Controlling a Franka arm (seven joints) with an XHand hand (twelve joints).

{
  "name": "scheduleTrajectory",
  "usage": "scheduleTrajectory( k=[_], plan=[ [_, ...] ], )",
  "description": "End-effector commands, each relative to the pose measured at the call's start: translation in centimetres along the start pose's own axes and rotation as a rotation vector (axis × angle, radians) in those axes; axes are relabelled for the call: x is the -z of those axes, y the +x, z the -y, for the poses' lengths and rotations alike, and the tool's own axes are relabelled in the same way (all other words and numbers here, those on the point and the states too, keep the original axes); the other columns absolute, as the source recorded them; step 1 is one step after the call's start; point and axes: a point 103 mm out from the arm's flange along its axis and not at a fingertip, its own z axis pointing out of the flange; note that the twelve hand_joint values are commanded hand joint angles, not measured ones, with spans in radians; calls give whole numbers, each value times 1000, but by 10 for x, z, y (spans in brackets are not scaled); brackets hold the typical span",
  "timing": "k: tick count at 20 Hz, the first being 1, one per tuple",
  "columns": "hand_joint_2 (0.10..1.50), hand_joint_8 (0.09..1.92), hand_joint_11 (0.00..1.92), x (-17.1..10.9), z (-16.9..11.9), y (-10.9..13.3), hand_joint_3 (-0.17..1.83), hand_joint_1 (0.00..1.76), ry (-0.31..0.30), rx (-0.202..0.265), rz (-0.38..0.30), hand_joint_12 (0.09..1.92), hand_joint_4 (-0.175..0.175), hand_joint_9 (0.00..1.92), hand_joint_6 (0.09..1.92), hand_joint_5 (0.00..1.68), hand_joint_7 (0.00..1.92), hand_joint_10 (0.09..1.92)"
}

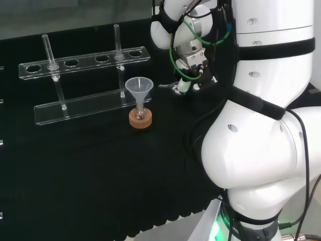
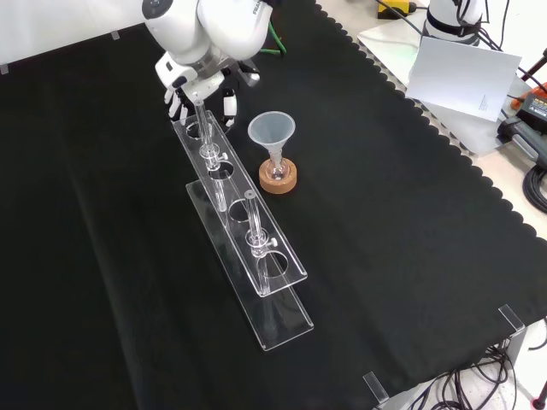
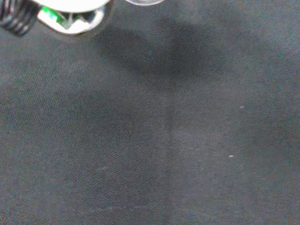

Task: Pick up the weighing funnel.

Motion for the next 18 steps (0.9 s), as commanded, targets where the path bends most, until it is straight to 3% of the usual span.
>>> scheduleTrajectory(
  k=[1, 18],
  plan=[
    [670, 670, 609, 21, 25, -21, 672, 1107, -13, -30, 23, 1259, 175, 909, 763, 1226, 567, 483],
    [668, 666, 615, 78, 90, -35, 672, 1109, -46, -83, 89, 1250, 175, 910, 753, 1232, 560, 478]
  ],
)
